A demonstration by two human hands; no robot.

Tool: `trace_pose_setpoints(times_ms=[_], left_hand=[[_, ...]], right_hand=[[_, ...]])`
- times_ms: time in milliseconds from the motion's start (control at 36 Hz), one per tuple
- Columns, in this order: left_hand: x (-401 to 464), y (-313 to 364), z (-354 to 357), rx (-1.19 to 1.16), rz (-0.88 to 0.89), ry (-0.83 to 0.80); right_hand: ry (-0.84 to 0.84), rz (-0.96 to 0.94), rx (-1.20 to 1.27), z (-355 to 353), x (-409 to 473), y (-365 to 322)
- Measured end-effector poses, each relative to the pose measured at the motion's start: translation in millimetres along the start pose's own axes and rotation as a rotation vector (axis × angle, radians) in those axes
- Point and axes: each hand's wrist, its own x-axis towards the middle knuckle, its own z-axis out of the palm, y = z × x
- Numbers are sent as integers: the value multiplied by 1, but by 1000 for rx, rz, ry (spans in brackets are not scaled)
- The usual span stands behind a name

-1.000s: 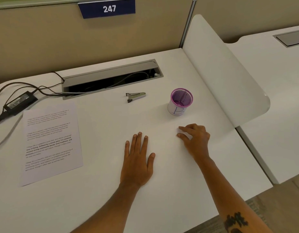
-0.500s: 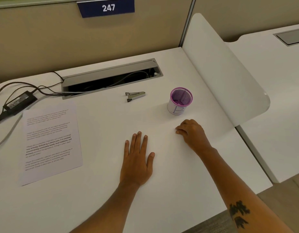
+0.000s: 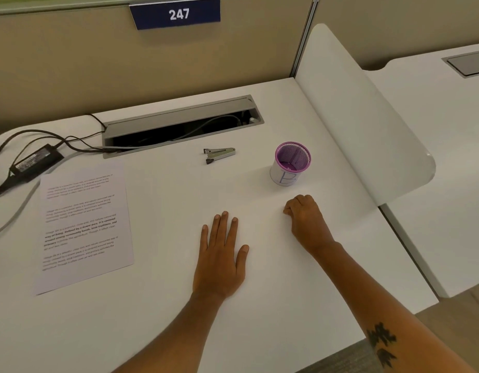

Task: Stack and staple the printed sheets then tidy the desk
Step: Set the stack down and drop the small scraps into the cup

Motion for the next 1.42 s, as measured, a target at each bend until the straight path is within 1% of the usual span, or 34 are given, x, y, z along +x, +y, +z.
trace_pose_setpoints(times_ms=[194,278,333,417,472,583,667,778,833,944,1056,1139,1222,1417], left_hand=[[0,0,0,1,-4,-2],[1,0,1,0,-4,-4],[0,0,1,3,-4,-5],[0,1,0,2,-3,-7],[0,0,0,-1,-3,-13],[0,0,0,3,-7,-22],[0,0,-1,-1,-6,-20],[1,0,-1,-1,-2,-22],[1,0,-1,-1,0,-22],[0,0,-1,-13,6,-15],[0,-1,-2,-24,8,-11],[0,-1,-2,-26,5,-12],[0,-1,-2,-24,1,-16],[0,0,-2,-24,2,-18]], right_hand=[[-44,-5,-80,-2,-2,-5],[-87,94,-42,-2,0,-2],[-112,239,89,-6,5,-4],[-120,509,347,-24,15,-10],[-111,611,470,-34,21,-11],[-121,742,733,-54,32,-7],[-137,768,927,-77,45,-10],[-106,772,1026,-105,70,-16],[-61,772,984,-113,86,-15],[30,753,789,-117,112,-16],[53,674,563,-114,123,-21],[38,626,416,-113,126,-22],[27,585,338,-115,126,-23],[55,502,288,-115,123,-23]])
